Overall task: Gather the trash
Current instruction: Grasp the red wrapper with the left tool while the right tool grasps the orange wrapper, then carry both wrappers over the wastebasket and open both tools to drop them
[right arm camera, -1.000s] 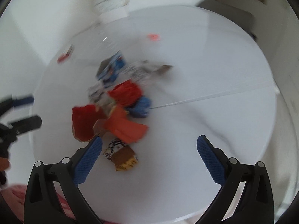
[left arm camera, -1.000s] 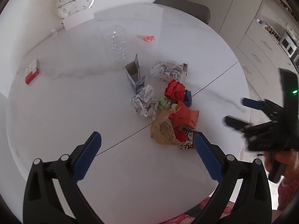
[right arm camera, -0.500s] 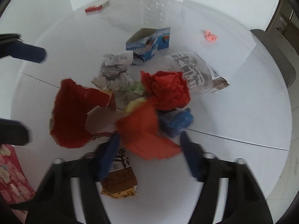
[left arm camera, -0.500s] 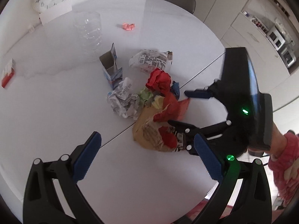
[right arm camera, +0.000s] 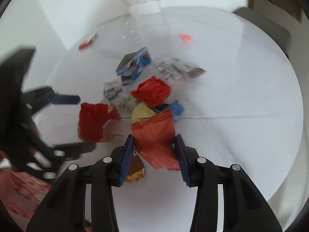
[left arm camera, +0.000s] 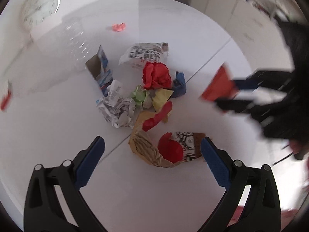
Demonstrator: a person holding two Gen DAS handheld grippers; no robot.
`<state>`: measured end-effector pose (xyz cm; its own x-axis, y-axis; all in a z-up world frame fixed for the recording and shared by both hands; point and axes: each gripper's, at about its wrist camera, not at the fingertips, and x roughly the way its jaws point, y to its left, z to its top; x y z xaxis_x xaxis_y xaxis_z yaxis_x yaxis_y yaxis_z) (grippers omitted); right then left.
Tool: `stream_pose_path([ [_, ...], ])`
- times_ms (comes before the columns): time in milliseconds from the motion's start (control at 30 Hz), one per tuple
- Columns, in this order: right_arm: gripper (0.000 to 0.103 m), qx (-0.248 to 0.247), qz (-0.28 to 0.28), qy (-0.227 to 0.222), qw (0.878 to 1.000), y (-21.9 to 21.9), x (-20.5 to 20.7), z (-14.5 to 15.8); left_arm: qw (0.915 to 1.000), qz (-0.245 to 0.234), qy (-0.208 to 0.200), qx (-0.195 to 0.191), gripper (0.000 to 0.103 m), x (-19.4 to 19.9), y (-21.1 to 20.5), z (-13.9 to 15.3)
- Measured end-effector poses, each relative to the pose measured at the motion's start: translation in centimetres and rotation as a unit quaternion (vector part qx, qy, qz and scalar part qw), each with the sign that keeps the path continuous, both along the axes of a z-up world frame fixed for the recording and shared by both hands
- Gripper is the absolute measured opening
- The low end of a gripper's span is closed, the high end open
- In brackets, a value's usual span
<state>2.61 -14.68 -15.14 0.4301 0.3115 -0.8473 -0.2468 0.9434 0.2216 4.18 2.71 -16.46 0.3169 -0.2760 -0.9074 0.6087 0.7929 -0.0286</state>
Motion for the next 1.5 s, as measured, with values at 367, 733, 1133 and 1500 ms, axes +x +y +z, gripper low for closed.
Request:
stream_pose_path([
  [367,0.044,0.033,-0.115,0.025,0.993,-6.6,-5.0,0.3,0.9958,-0.054,-0.061,0.042,0.056,0.5,-1.8,-2.3],
  [733,0.044,0.066,-0.197,0.018,0.978,-10.8,-10.3,1.1,0.9993,-0.011,-0.036,-0.004,0.040,0.1,0.1,1.3],
  [1133,0.046,0.030,-0.314,0.083,0.945,-17.4,-19.6,-4.4,0.9920,-0.096,-0.036,-0.072,0.040,-5.7,-7.3,7.9],
  [1500,0.099,0.004,-0.374,0.119,0.920,-20.7,-24.1,-7.6,0.9771,-0.199,-0.009,-0.075,0.040,-12.8,-16.9,7.0],
])
